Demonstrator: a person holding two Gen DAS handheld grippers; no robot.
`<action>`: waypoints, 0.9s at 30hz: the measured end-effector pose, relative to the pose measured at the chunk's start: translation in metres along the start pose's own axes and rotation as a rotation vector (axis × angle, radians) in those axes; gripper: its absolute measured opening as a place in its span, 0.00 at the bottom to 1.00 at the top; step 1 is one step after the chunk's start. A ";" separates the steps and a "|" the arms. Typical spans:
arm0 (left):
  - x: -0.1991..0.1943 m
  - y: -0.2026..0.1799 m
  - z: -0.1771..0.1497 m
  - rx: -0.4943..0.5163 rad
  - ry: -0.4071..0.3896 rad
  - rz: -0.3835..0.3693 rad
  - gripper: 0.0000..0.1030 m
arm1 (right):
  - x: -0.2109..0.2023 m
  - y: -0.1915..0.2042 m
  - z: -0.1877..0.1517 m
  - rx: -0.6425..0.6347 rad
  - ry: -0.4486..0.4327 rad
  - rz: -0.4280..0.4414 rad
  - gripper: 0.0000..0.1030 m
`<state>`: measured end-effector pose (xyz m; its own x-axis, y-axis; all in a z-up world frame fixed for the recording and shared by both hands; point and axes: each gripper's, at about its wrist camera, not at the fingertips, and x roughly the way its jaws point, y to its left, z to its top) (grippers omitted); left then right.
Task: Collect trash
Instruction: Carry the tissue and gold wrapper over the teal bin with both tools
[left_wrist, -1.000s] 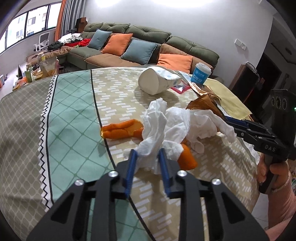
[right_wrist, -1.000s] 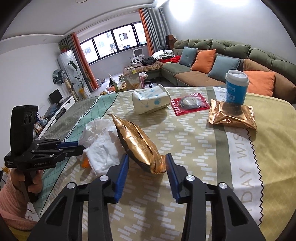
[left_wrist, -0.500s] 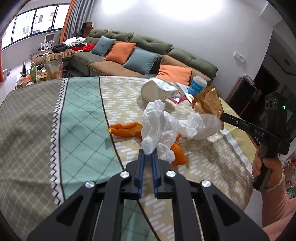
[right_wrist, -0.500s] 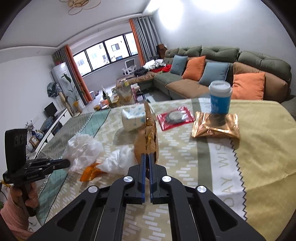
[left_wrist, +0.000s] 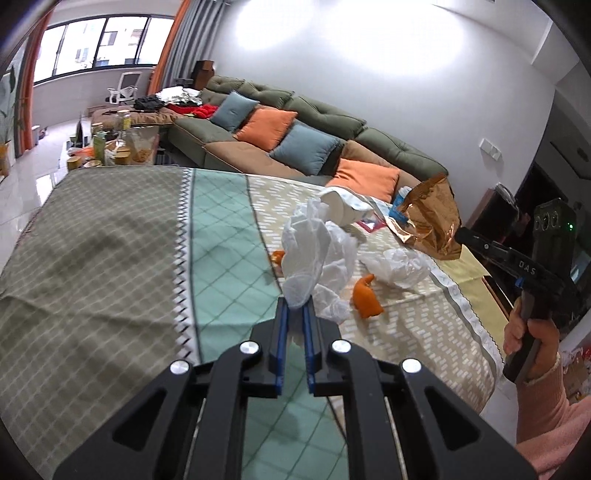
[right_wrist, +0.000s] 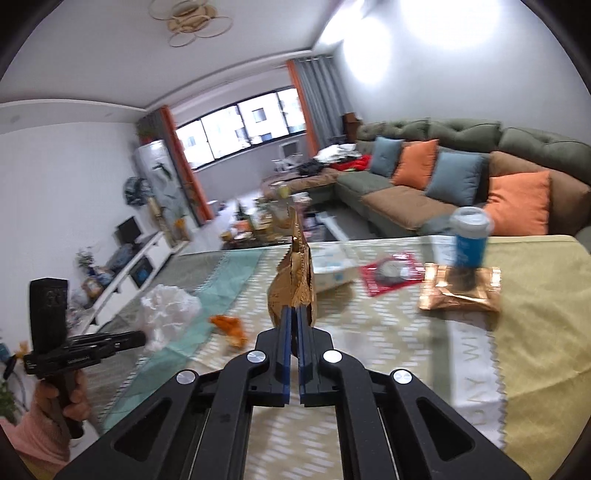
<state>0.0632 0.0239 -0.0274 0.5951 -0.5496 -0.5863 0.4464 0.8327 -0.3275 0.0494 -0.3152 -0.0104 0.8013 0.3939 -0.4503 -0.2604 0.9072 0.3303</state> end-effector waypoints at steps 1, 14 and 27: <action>-0.006 0.003 -0.002 -0.010 -0.008 0.005 0.09 | 0.005 0.007 -0.001 -0.010 0.010 0.020 0.03; -0.057 0.038 -0.016 -0.084 -0.070 0.107 0.09 | 0.068 0.091 -0.013 -0.094 0.126 0.290 0.03; -0.111 0.077 -0.032 -0.173 -0.143 0.209 0.09 | 0.108 0.162 -0.010 -0.178 0.195 0.464 0.03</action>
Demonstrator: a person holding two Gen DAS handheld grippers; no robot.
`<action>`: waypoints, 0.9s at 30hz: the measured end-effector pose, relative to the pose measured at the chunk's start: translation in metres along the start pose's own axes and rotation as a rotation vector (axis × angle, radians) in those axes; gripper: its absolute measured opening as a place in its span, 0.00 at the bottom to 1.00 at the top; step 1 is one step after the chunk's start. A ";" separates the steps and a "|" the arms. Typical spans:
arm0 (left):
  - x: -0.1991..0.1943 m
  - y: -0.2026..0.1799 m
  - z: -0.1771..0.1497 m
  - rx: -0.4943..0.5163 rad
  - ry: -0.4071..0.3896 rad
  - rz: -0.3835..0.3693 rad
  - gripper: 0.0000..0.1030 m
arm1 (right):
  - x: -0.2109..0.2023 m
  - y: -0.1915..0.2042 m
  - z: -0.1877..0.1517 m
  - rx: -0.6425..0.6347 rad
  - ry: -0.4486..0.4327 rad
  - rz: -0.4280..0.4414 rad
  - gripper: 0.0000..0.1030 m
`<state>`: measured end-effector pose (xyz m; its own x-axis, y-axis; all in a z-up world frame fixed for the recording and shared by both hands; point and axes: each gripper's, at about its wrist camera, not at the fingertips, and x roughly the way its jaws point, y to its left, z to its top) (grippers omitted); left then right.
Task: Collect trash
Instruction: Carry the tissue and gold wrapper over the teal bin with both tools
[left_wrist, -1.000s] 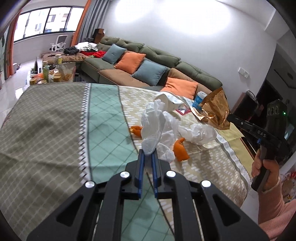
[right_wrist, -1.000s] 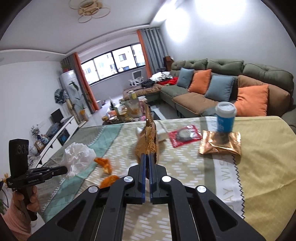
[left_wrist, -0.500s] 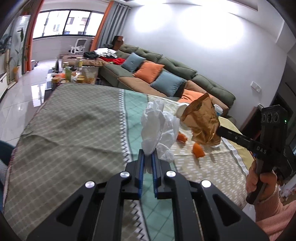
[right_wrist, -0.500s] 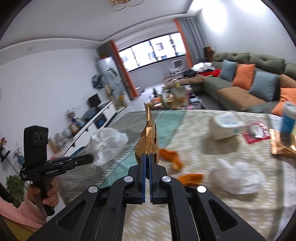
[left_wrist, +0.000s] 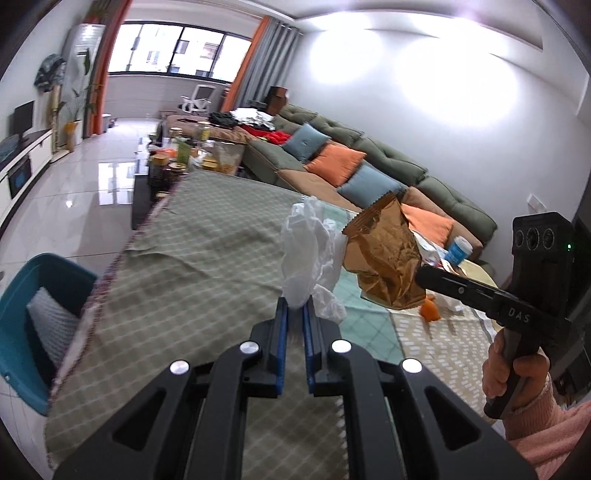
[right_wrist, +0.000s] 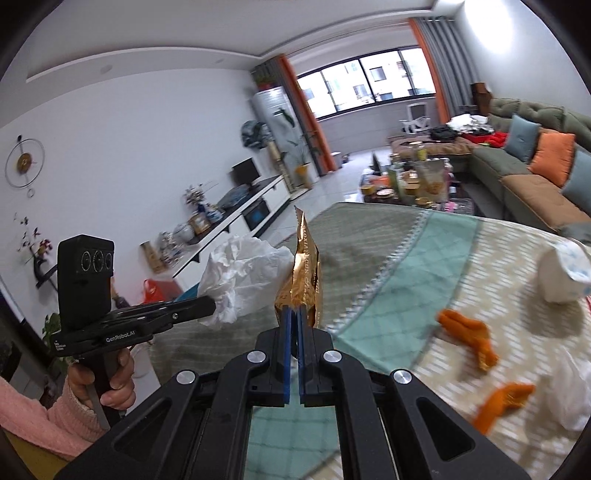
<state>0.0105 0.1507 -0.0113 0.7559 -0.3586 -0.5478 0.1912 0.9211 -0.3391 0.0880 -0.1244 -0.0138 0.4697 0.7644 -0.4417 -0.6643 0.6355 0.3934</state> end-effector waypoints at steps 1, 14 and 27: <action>-0.004 0.004 0.000 -0.008 -0.006 0.012 0.09 | 0.004 0.004 0.002 -0.006 0.003 0.010 0.03; -0.047 0.050 -0.001 -0.096 -0.082 0.136 0.09 | 0.055 0.045 0.013 -0.061 0.079 0.144 0.03; -0.082 0.100 -0.005 -0.185 -0.126 0.259 0.09 | 0.112 0.084 0.024 -0.105 0.156 0.239 0.03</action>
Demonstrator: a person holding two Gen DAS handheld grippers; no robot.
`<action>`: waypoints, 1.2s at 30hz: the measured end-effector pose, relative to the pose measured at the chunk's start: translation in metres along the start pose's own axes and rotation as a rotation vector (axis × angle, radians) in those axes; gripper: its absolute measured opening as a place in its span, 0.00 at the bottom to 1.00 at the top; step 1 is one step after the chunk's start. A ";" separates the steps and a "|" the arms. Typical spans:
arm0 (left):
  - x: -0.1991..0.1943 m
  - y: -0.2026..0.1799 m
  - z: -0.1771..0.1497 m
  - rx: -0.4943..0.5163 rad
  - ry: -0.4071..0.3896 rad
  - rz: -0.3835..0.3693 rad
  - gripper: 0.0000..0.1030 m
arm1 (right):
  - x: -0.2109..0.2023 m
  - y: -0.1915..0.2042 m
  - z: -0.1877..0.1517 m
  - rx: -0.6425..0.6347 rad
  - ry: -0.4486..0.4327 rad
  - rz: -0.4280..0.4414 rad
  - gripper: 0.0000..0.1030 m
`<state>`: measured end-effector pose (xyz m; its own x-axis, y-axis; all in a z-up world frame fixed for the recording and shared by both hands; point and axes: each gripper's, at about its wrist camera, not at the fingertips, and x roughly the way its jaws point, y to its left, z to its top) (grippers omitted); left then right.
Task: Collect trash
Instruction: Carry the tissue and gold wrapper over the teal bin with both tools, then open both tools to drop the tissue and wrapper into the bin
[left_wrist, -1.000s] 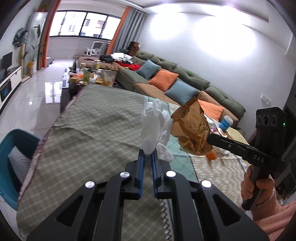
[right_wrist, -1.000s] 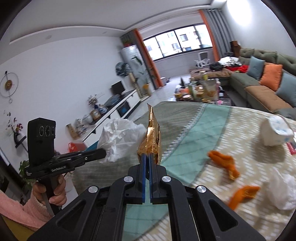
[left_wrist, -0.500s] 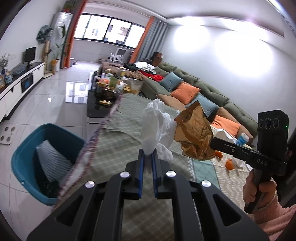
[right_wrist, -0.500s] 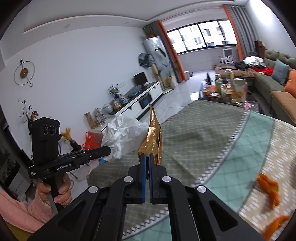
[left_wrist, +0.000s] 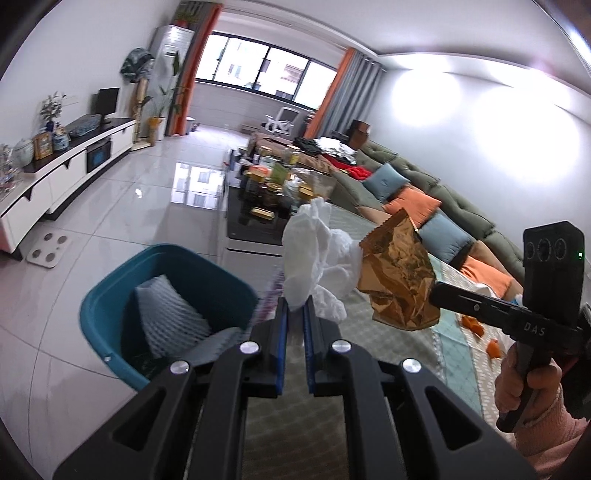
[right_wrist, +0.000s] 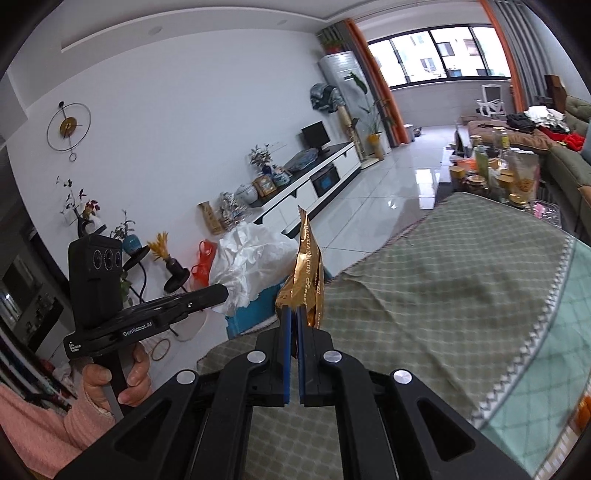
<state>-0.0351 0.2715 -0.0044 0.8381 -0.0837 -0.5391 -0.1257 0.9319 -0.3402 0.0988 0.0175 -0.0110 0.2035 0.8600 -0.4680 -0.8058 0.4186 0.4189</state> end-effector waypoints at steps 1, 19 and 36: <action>-0.001 0.005 0.000 -0.006 -0.001 0.009 0.09 | 0.003 0.001 0.003 -0.004 0.004 0.004 0.03; 0.000 0.065 -0.001 -0.106 -0.003 0.126 0.09 | 0.077 0.020 0.025 -0.021 0.105 0.055 0.03; 0.018 0.096 -0.009 -0.161 0.028 0.197 0.10 | 0.124 0.020 0.029 -0.006 0.206 0.037 0.03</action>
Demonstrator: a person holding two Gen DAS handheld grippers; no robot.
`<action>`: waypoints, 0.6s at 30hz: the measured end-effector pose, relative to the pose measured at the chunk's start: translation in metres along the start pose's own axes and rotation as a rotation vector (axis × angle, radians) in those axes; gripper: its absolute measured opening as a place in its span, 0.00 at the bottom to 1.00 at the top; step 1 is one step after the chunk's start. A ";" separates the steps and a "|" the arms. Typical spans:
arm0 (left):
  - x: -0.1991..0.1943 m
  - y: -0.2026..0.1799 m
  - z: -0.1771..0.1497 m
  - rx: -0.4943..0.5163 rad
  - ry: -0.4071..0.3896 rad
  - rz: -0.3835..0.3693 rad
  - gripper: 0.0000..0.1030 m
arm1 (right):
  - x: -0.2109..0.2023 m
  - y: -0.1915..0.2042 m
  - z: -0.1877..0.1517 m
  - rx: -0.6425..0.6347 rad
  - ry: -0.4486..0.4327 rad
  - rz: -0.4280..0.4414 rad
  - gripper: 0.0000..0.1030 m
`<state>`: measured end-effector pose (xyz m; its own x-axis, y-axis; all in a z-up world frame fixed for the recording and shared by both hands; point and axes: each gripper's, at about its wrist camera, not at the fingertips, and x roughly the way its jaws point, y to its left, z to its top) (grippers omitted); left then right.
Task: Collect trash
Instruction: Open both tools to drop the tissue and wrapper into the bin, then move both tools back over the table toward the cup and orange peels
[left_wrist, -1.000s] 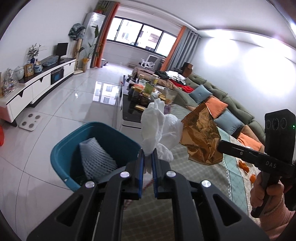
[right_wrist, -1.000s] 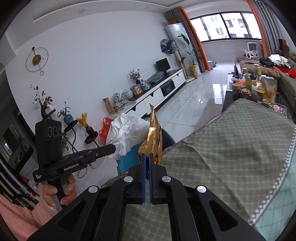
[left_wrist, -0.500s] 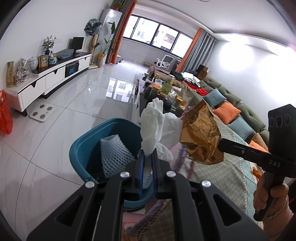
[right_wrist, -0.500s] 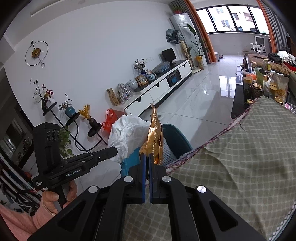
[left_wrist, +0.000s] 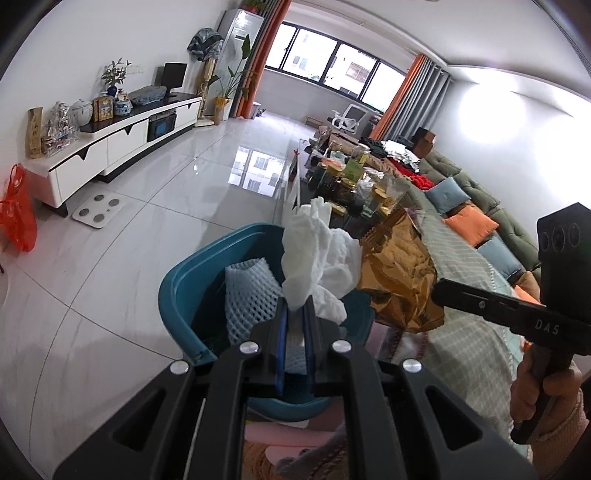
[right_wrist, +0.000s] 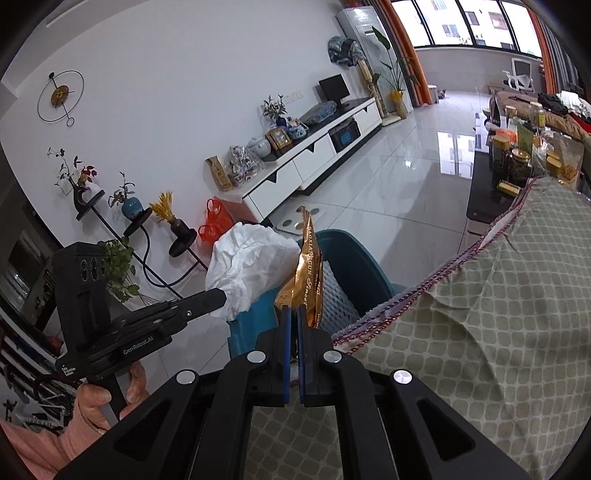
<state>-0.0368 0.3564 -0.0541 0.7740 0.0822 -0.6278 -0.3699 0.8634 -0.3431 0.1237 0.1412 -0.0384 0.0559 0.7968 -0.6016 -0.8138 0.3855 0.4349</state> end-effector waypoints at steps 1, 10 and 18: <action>0.001 -0.002 -0.001 -0.004 0.003 0.000 0.10 | 0.002 -0.001 0.001 0.003 0.006 -0.002 0.03; 0.018 0.007 -0.004 -0.027 0.033 0.028 0.11 | 0.033 0.003 0.009 0.013 0.058 -0.023 0.03; 0.036 0.015 -0.003 -0.047 0.059 0.056 0.18 | 0.052 0.004 0.012 0.025 0.089 -0.032 0.08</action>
<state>-0.0160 0.3709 -0.0840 0.7202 0.0994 -0.6866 -0.4369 0.8338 -0.3375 0.1303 0.1897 -0.0603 0.0295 0.7401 -0.6719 -0.7975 0.4226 0.4306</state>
